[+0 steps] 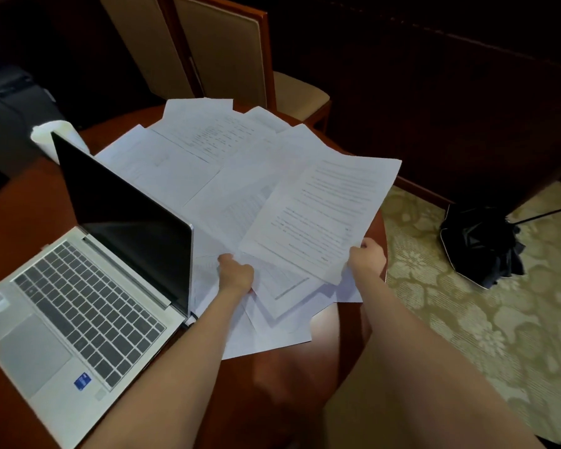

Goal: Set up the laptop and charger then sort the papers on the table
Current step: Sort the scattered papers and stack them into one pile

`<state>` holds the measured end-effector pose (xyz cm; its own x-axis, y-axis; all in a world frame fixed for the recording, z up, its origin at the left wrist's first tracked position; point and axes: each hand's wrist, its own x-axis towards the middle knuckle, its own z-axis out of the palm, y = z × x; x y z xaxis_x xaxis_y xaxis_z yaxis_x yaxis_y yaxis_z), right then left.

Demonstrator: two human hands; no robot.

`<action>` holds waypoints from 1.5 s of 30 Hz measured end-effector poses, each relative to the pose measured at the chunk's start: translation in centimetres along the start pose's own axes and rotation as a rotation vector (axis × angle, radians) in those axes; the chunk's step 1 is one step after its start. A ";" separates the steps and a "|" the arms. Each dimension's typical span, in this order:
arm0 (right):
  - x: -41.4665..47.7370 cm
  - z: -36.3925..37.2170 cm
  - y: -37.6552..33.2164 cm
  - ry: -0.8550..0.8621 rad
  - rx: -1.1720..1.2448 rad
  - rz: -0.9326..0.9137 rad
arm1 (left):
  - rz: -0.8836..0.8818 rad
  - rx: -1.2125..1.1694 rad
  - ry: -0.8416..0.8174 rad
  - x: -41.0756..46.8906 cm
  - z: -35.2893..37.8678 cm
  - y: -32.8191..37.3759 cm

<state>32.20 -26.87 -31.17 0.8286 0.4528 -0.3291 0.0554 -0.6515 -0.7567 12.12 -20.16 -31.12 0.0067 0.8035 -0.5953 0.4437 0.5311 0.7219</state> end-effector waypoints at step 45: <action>-0.6 -1.6 0.6 -0.318 0.101 -0.019 | 0.319 -0.019 -0.228 -1.8 0.0 3.1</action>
<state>32.63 -28.51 -30.49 0.6114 0.6421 -0.4624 0.0006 -0.5848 -0.8112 13.42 -19.93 -27.85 0.3413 0.8500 -0.4013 0.3701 0.2709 0.8886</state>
